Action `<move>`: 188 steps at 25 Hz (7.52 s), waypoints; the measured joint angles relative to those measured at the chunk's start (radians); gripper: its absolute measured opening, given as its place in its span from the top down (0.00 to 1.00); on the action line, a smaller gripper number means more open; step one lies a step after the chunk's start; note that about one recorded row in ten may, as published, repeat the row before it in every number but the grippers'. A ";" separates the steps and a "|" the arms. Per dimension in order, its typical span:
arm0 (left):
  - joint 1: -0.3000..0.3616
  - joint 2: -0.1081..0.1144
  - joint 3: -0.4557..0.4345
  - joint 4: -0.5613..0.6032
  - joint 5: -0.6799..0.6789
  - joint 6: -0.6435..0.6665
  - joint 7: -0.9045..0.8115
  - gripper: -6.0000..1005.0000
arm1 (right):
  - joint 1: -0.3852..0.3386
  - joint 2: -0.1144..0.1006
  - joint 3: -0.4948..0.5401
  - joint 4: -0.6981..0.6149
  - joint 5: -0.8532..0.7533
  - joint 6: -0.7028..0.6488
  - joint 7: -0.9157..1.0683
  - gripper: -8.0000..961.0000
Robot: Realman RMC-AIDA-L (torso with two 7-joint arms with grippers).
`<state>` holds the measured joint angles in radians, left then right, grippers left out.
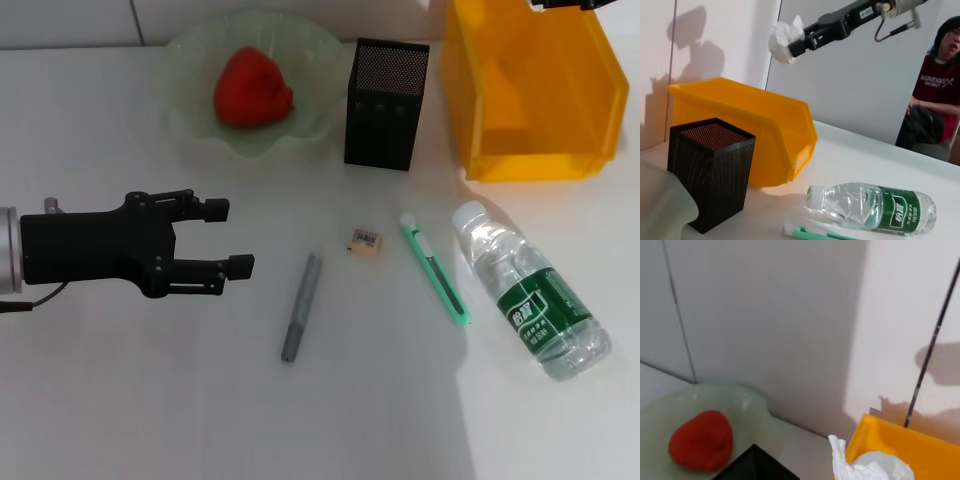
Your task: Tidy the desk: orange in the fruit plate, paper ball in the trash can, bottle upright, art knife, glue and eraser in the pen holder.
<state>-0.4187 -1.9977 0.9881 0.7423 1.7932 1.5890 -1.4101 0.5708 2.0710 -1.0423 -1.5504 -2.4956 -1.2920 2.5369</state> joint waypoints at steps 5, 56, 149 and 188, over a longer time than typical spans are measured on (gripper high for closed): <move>-0.003 -0.002 0.000 0.001 0.000 -0.006 -0.011 0.16 | 0.011 0.002 0.036 0.105 0.006 0.093 -0.065 0.48; 0.007 0.003 -0.011 0.000 0.026 -0.028 -0.031 0.16 | 0.229 0.008 -0.113 0.608 -0.161 -0.109 0.045 0.23; 0.067 -0.049 -0.439 -0.003 0.039 0.100 0.113 0.16 | -0.044 0.017 -0.409 0.733 1.334 0.188 -1.114 0.54; 0.081 -0.067 -0.448 -0.043 -0.022 0.149 0.165 0.16 | 0.156 0.021 -0.880 1.047 1.990 0.440 -1.590 0.50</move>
<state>-0.3381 -2.0648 0.5399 0.6995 1.7713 1.7382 -1.2454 0.7263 2.0924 -1.9220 -0.5031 -0.5059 -0.8522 0.9472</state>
